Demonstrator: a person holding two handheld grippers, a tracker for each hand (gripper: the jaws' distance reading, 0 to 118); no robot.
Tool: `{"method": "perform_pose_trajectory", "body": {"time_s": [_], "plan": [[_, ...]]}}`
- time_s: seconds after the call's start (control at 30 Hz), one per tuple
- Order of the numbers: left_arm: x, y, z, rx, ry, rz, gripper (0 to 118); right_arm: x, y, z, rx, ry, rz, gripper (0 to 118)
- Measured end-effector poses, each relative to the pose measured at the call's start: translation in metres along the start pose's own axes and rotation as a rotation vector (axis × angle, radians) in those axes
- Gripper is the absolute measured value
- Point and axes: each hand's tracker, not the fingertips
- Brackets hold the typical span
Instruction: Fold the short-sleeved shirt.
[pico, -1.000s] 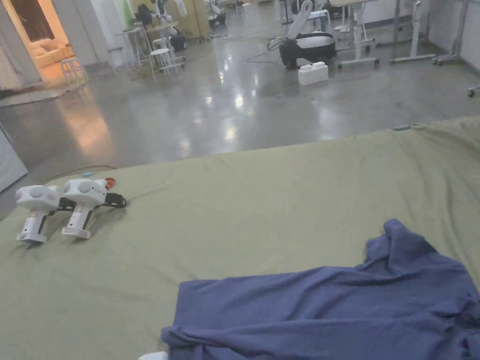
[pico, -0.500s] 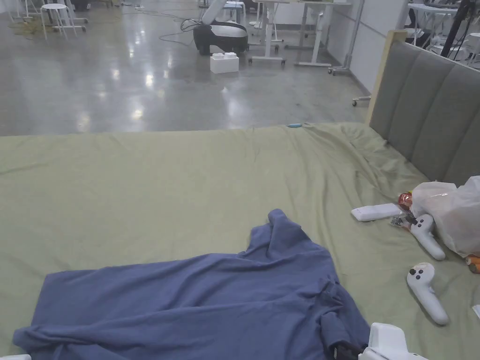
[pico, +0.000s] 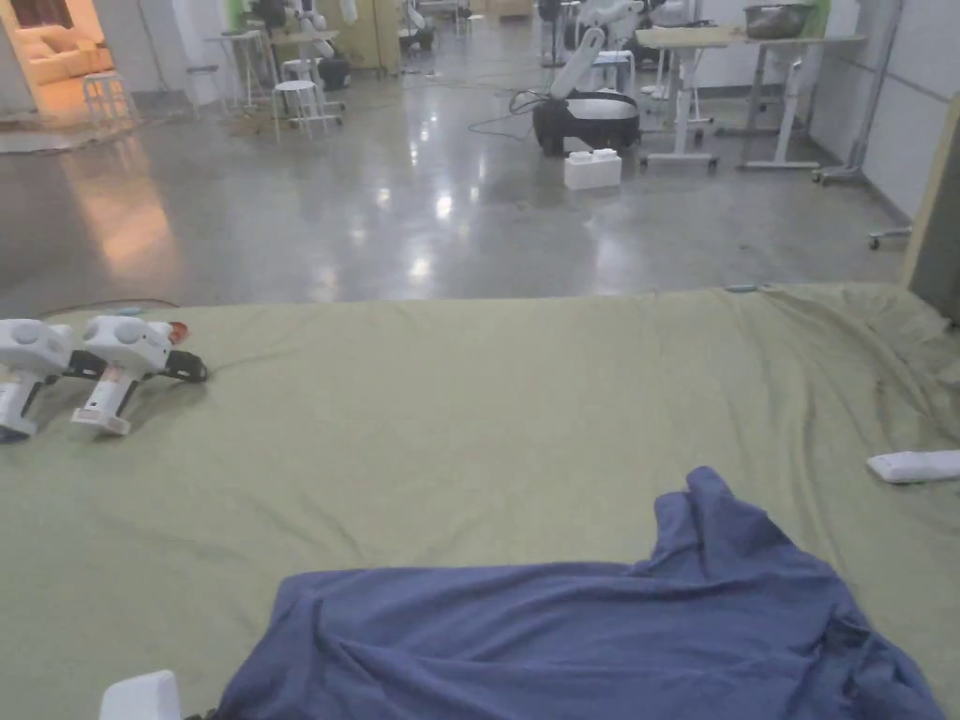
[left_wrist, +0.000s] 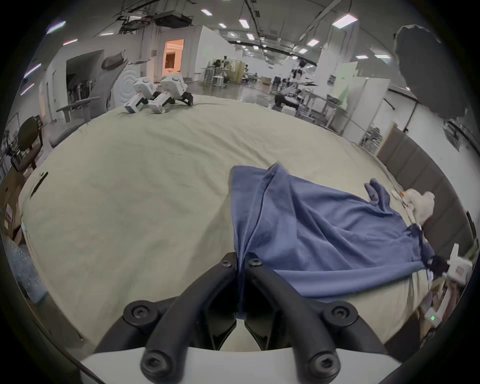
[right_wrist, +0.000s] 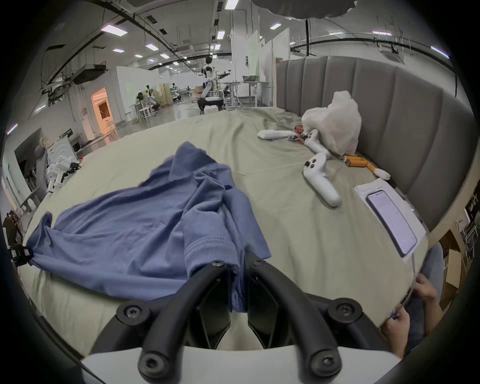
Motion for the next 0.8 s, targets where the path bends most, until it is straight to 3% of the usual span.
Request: {"method": "perform_pose_trajectory", "body": {"time_s": [0.07,0.37,0.4,0.47,0.5,0.53,0.63,0.8], "plan": [[0.002,-0.023,0.016,-0.027,0.026,-0.064,0,0.004,-0.012,0.02,-0.02,0.012,0.006,5],[-0.016,-0.101,0.047,-0.082,0.038,-0.044,3,0.01,-0.071,0.06,-0.09,-0.006,0.036,6],[-0.018,-0.102,0.047,-0.063,0.01,-0.021,17,0.012,-0.073,0.058,-0.092,0.003,0.034,13],[-0.018,-0.1,0.054,-0.034,0.011,-0.028,69,0.018,-0.072,0.055,-0.114,-0.011,0.016,60],[-0.019,-0.099,0.062,0.013,0.018,-0.03,85,0.023,-0.071,0.057,-0.111,-0.012,-0.008,68],[-0.017,-0.096,0.07,0.046,0.036,-0.049,90,0.028,-0.07,0.061,-0.098,0.008,-0.036,68],[-0.007,-0.077,0.11,0.215,0.066,-0.135,90,0.037,-0.057,0.085,-0.006,0.035,-0.059,68],[0.043,-0.035,0.204,0.525,0.004,-0.294,90,0.02,-0.014,0.148,0.269,0.131,0.015,68]]}}
